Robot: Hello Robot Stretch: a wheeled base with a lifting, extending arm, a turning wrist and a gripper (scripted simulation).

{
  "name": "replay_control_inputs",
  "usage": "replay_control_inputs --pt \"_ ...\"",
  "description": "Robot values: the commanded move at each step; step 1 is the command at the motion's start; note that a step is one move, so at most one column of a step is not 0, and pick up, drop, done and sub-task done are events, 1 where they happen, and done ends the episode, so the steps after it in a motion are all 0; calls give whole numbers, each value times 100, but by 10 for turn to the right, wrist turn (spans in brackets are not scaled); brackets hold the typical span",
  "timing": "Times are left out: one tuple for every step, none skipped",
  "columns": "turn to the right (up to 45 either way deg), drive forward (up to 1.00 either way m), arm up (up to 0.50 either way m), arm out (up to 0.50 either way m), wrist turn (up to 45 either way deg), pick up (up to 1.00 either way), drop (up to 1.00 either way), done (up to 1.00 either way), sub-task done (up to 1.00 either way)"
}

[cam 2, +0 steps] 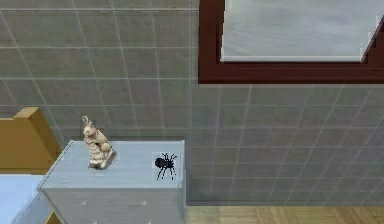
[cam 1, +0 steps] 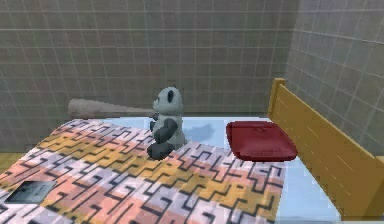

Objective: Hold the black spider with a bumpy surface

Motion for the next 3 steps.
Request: replay_control_inputs --pt "0 0 50 0 0 0 0 0 0" --pt "0 0 28 0 0 0 0 0 0" --pt "0 0 0 28 0 0 0 0 0"
